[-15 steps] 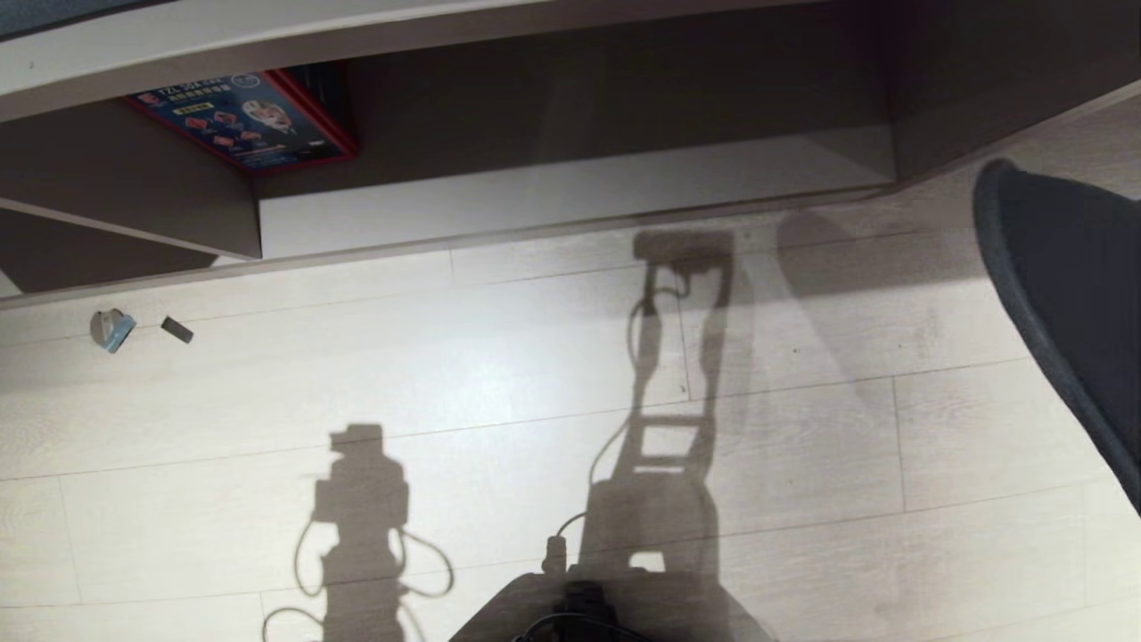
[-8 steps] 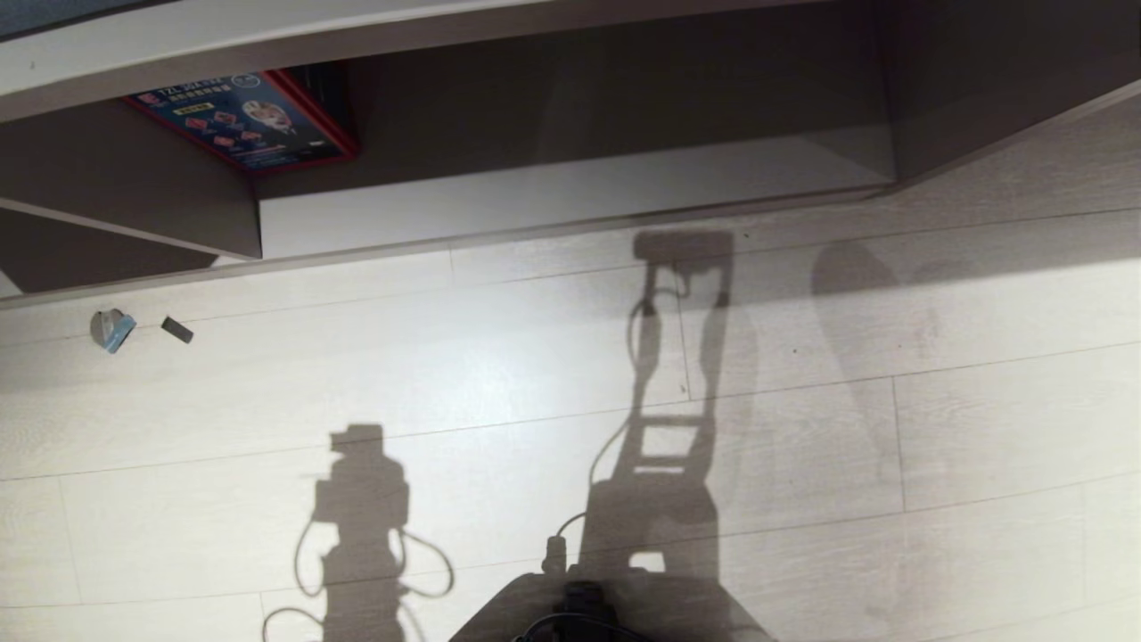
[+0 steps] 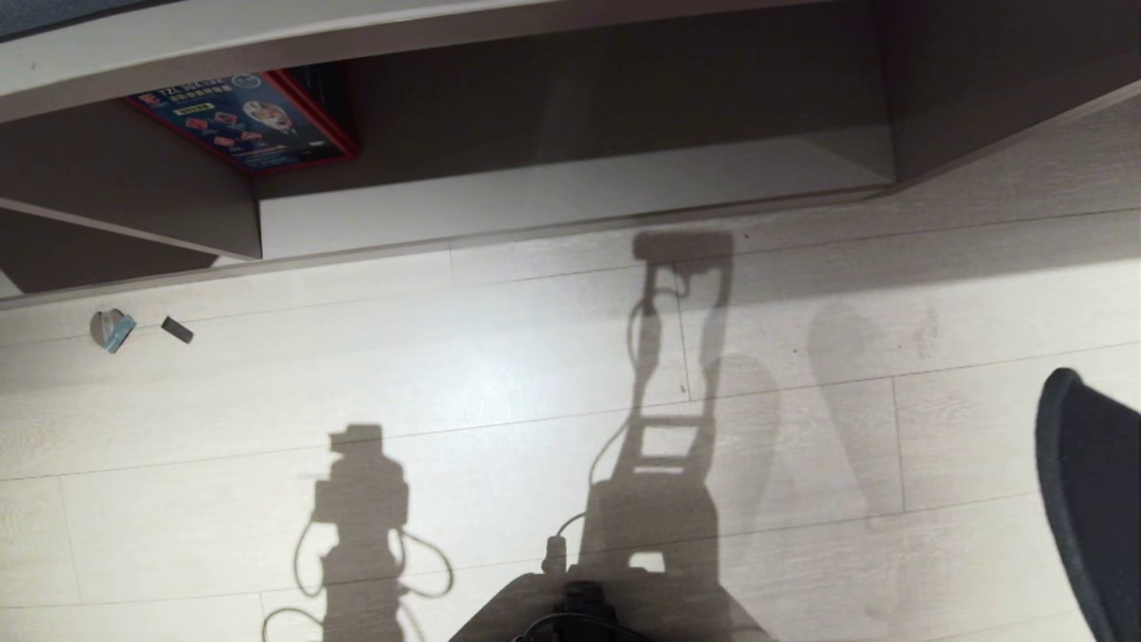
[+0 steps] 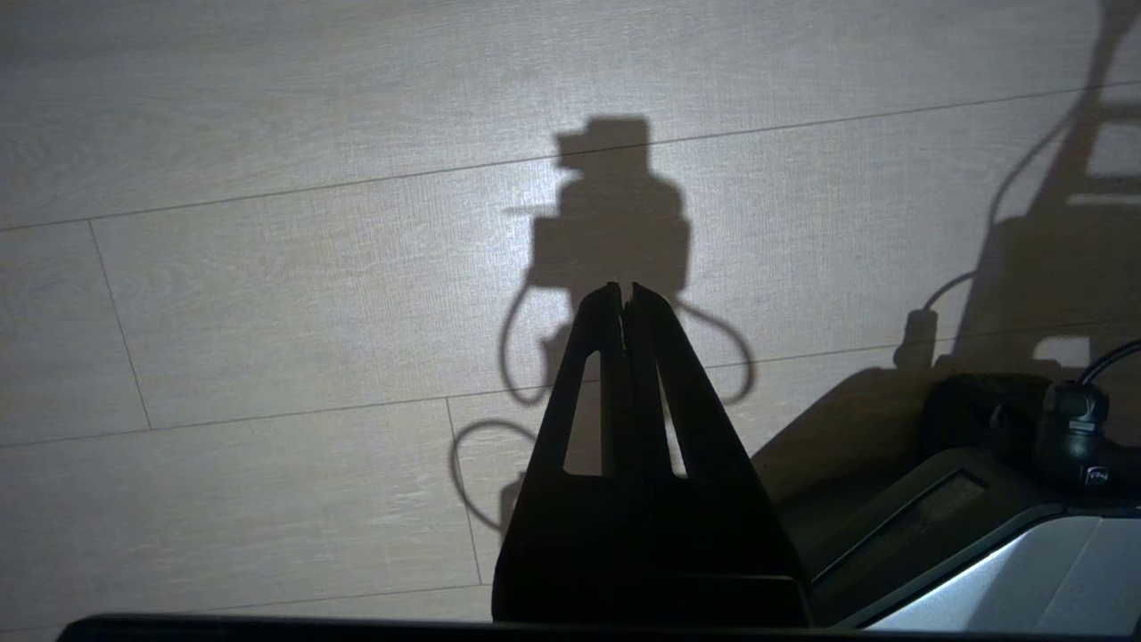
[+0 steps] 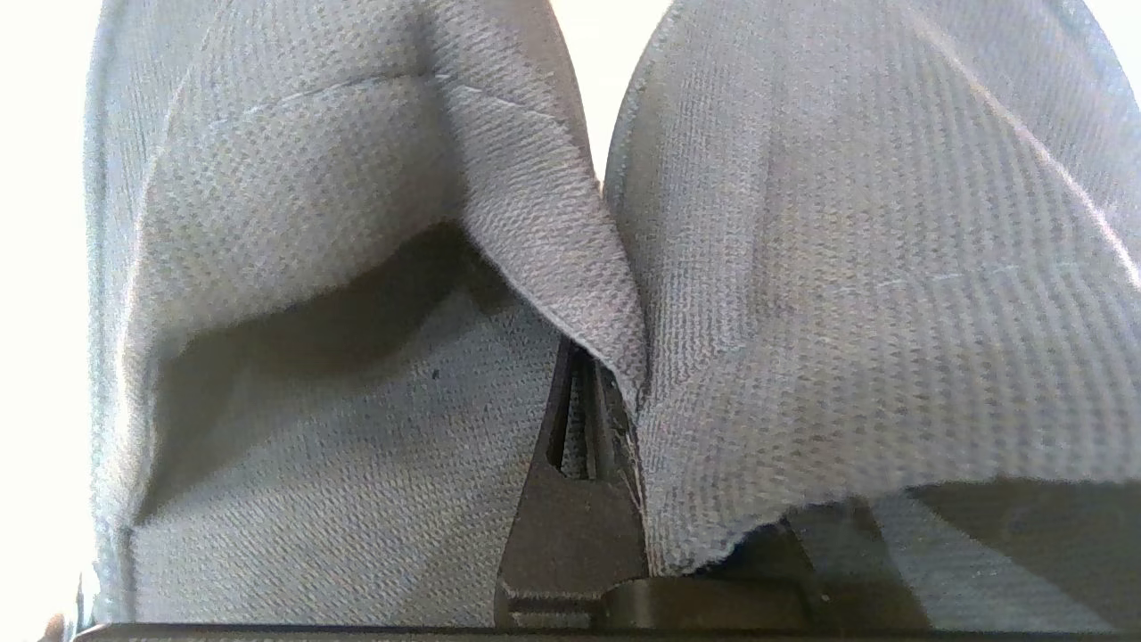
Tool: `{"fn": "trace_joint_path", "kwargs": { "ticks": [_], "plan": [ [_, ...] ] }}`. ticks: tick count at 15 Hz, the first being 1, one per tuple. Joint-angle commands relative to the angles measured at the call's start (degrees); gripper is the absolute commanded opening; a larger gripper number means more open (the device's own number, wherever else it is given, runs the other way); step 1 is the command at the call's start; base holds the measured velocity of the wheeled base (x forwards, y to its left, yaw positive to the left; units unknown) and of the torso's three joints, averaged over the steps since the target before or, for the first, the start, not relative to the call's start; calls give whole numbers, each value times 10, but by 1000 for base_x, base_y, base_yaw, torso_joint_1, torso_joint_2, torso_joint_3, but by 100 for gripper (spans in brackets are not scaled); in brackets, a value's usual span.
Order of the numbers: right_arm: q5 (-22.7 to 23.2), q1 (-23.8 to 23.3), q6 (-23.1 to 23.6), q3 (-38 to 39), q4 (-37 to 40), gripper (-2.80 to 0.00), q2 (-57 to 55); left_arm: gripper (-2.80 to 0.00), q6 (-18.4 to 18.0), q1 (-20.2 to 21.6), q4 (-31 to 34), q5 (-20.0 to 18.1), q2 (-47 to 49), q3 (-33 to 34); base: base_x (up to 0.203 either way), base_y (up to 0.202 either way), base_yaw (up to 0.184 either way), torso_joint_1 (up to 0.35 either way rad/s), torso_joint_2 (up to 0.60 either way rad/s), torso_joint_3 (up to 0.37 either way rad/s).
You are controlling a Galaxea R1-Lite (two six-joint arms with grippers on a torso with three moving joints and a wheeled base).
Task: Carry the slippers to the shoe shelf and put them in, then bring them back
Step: Place the slippers on the floor
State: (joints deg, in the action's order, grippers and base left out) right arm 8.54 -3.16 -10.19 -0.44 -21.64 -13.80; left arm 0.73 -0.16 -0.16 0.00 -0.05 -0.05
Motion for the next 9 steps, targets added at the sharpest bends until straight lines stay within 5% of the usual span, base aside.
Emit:
{"fn": "trace_joint_path", "kwargs": {
  "ticks": [1, 3, 9],
  "plan": [
    [-11, 7, 1, 5, 68, -280, 19, -280, 0, 0, 0, 0, 0, 0, 0, 0, 0, 0, 0, 0],
    [-44, 14, 4, 5, 81, -280, 33, -280, 0, 1, 0, 0, 0, 0, 0, 0, 0, 0, 0, 0],
    [-26, 22, 5, 5, 108, -280, 137, -280, 1, 0, 0, 0, 0, 0, 0, 0, 0, 0, 0, 0]
  ]
}}
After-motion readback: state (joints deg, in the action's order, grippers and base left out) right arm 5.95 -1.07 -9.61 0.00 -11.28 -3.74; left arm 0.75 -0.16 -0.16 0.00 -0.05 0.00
